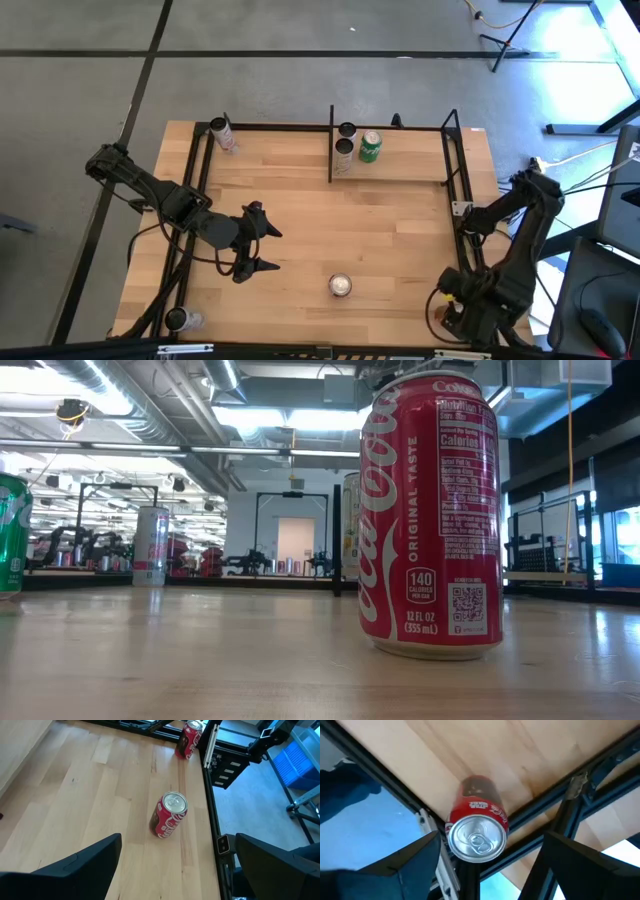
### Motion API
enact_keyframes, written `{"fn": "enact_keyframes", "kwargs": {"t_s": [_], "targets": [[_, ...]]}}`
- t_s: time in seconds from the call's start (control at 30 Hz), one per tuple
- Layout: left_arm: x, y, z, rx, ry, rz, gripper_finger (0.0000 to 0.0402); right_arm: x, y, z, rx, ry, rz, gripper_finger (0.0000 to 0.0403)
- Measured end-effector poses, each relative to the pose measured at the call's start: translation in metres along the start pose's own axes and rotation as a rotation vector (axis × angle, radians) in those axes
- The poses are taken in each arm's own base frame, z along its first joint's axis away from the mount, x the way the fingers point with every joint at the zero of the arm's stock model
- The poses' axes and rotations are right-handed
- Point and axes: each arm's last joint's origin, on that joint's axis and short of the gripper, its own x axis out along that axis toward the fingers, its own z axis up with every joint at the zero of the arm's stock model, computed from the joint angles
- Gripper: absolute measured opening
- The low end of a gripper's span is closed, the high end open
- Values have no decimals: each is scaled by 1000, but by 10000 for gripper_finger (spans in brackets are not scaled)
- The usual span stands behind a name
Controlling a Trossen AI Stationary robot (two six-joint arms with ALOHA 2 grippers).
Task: Place canned beverage on shelf
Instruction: Put the bottom red-white soda can on the shelf
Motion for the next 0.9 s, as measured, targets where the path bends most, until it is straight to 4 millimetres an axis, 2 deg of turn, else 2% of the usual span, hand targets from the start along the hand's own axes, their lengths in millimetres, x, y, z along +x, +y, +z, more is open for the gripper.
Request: {"fn": "enact_keyframes", "kwargs": {"t_s": [0.33,0.63,0.9], "targets": [[0,0,0,1,1,-1,376,11,12,-2,-5,72,-6,337],[0,0,0,2,2,-2,376,26,19,-2,4,73,-80,337],[0,0,0,2,2,-2,376,55,18,-5,-22,129,-69,337]]}}
